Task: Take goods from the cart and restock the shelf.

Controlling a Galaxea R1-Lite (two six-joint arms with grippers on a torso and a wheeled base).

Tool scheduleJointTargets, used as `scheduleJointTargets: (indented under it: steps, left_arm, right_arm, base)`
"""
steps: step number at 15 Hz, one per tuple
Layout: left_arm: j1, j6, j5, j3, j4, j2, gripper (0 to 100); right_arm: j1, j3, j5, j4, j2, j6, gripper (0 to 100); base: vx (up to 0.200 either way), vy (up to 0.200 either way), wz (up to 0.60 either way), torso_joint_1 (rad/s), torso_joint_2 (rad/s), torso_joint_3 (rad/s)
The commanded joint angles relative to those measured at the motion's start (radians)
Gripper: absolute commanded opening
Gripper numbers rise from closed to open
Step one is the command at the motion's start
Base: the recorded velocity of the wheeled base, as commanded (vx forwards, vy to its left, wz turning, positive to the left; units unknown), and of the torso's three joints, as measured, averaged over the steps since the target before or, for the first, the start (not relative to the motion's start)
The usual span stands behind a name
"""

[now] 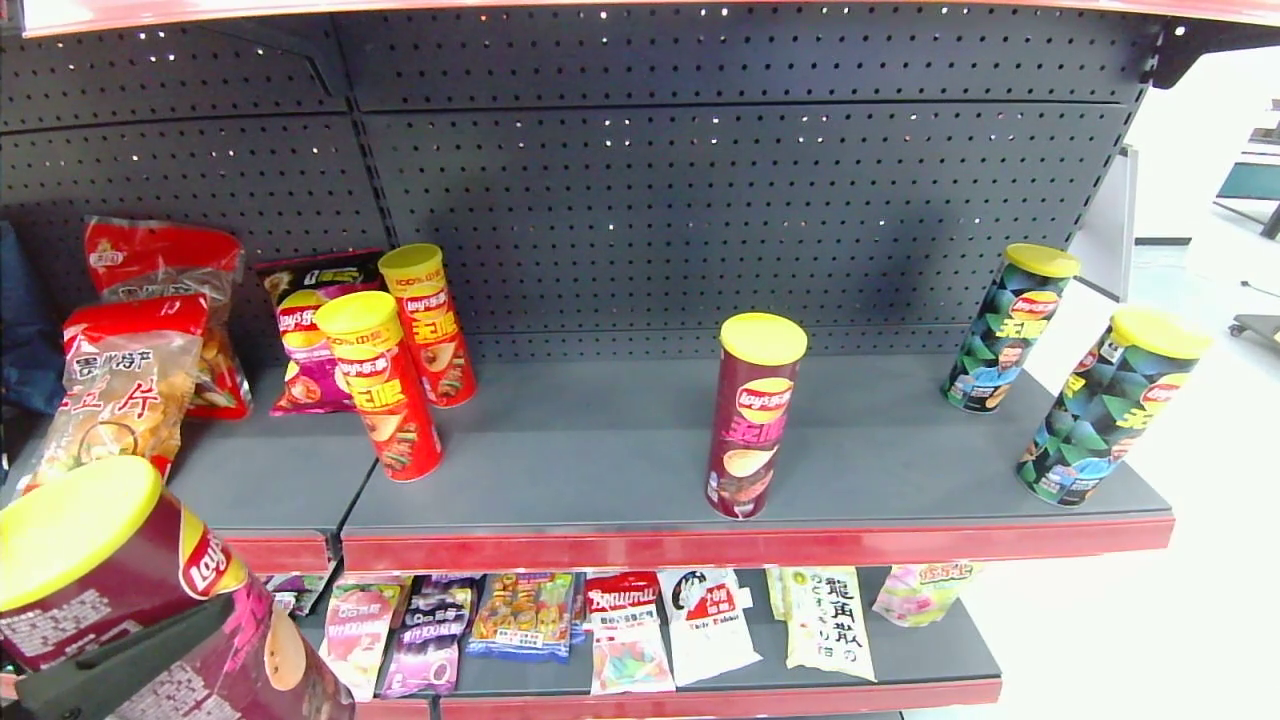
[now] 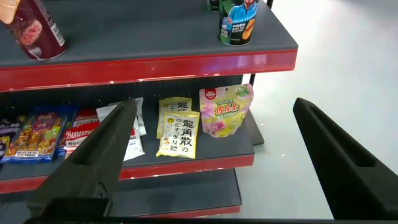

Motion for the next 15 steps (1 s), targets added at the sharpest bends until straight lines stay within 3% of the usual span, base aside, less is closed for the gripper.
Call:
scheduleJointTargets:
  steps: [1, 4, 7, 11, 15]
  left_arm:
    - [0.0, 0.001, 0.001, -0.006, -0.003, 0.027, 0]
    - [-0.046, 0.002, -0.001, -0.016, -0.012, 0.087, 0]
    - [-0.19, -0.005, 0.001, -0.018, -0.174, 0.21, 0]
    - [-0.201, -0.005, 0.001, -0.058, -0.398, 0.438, 0]
    - [-0.198, -0.007, 0.008, -0.056, -0.401, 0.453, 0]
  right_arm:
    - [0.001, 0.0, 0.0, 0.0, 0.006, 0.0, 100]
    - [-0.001, 0.0, 0.0, 0.0, 0.005, 0.0, 100]
    - [0.001, 0.0, 0.002, 0.0, 0.006, -0.001, 100]
    - [-0.001, 0.0, 0.002, 0.001, 0.006, 0.003, 100]
    - [-0.001, 0.0, 0.002, 0.0, 0.006, 0.003, 100]
  base:
    - [0.0, 0.0, 0.0, 0.0, 0.0, 0.0]
    - [0.0, 0.0, 0.0, 0.0, 0.0, 0.0]
    - [0.0, 0.0, 0.0, 0.0, 0.0, 0.0]
    - [0.0, 0.0, 0.0, 0.0, 0.0, 0.0]
    - [0.0, 0.0, 0.0, 0.0, 0.0, 0.0]
